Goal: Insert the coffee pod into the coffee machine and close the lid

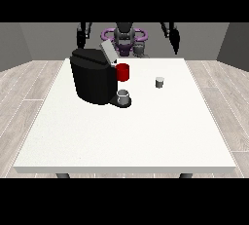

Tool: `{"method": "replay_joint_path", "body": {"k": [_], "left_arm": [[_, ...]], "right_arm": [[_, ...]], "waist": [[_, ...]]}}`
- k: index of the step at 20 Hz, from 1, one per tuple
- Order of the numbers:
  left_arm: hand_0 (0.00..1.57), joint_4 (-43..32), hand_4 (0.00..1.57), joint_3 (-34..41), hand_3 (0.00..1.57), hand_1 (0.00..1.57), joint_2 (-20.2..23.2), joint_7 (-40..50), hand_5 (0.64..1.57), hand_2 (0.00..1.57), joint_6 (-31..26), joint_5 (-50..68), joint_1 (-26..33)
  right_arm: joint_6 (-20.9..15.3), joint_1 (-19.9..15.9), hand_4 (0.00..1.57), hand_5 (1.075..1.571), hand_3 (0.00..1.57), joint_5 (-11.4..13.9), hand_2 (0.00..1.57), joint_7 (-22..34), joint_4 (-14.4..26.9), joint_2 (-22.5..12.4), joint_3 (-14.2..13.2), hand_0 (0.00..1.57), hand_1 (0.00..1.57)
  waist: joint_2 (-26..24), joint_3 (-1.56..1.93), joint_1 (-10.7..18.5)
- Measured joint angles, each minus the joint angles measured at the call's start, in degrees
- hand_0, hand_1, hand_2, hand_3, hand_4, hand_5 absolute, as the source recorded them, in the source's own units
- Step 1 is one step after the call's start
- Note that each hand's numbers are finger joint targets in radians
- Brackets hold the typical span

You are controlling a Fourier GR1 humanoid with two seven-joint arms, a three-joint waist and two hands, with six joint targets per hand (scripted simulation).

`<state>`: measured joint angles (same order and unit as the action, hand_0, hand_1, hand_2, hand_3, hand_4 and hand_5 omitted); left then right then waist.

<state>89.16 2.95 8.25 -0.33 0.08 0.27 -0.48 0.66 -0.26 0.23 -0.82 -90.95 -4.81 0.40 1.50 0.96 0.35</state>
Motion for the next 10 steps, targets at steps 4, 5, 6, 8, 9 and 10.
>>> {"method": "replay_joint_path", "body": {"k": [4,5,6,8,9,10], "left_arm": [[0.0,-1.48,0.59,-0.34,0.0,0.0,0.05,-1.42,1.571,0.0,-2.42,0.96,-1.73],[0.0,-1.6,0.59,-0.78,0.0,0.0,-0.3,-2.13,1.571,0.0,-3.07,1.26,-2.25],[0.0,-1.83,0.59,-1.19,0.0,0.0,-0.36,-2.72,1.571,0.0,-4.08,1.64,-2.25],[0.0,-1.92,0.51,-1.82,0.0,0.0,0.78,-2.66,1.571,0.0,-5.49,1.08,-3.82],[0.0,-2.22,0.45,-1.59,0.0,0.0,1.87,-1.79,1.571,0.0,-6.26,0.96,-4.78],[0.0,-3.33,0.33,-1.2,0.0,0.0,2.91,-1.99,1.571,0.0,-6.57,0.31,-5.83]], "right_arm": [[0.48,-0.04,0.33,1.571,0.0,-0.6,0.0,0.31,0.36,0.57,0.14,0.0,0.0],[0.79,-0.11,0.33,1.571,0.0,-0.97,0.0,-0.19,0.8,0.45,-0.22,0.0,0.0],[0.81,0.38,0.33,1.571,0.0,-1.25,0.0,-0.15,0.72,0.76,-0.19,0.0,0.0],[0.15,-0.58,0.28,1.571,0.0,-2.42,0.0,-3.29,1.78,1.87,-1.63,0.0,0.0],[-0.22,-0.74,0.32,1.571,0.0,-2.59,0.0,-4.57,2.14,2.49,-1.76,0.0,0.0],[0.1,-1.06,0.34,1.571,0.0,-3.03,0.0,-5.24,2.04,2.7,-1.77,0.0,0.0]], "waist": [[-0.59,-0.6,-1.27],[-0.38,-0.69,-1.63],[-0.76,-0.75,-2.1],[0.31,-0.81,-2.61],[0.55,-0.84,-2.87],[1.33,-0.85,-3.69]]}}
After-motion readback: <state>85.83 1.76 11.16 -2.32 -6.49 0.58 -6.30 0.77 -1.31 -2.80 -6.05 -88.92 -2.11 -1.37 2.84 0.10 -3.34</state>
